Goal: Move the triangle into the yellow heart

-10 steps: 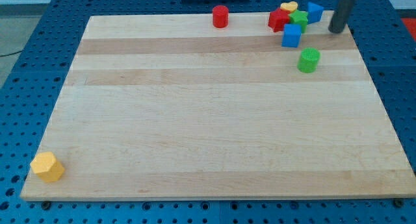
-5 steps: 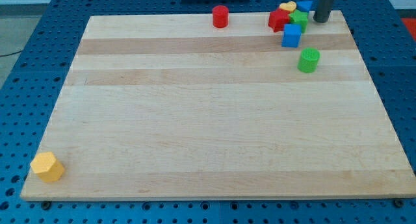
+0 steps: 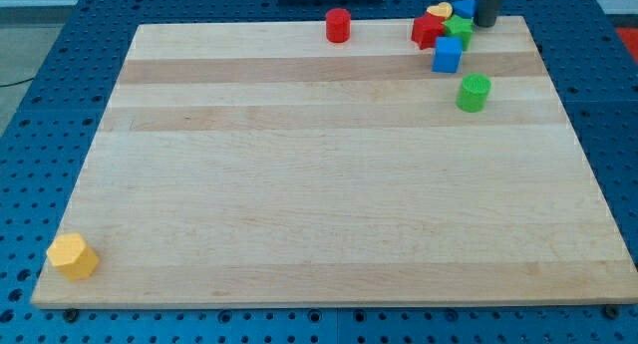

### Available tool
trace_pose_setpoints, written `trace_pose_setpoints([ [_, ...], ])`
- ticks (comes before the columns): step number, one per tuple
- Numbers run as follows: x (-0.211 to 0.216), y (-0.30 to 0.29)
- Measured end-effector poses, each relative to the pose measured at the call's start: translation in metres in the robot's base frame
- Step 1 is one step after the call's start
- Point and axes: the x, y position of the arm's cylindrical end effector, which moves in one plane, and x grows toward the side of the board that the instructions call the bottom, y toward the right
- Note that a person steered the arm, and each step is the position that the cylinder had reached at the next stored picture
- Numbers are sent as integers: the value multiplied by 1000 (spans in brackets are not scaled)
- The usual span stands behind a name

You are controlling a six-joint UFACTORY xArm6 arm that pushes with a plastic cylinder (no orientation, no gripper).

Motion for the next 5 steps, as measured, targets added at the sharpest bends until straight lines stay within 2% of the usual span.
trace_pose_setpoints([
  [2, 9, 2],
  [3, -14, 2],
  [5, -16, -11],
])
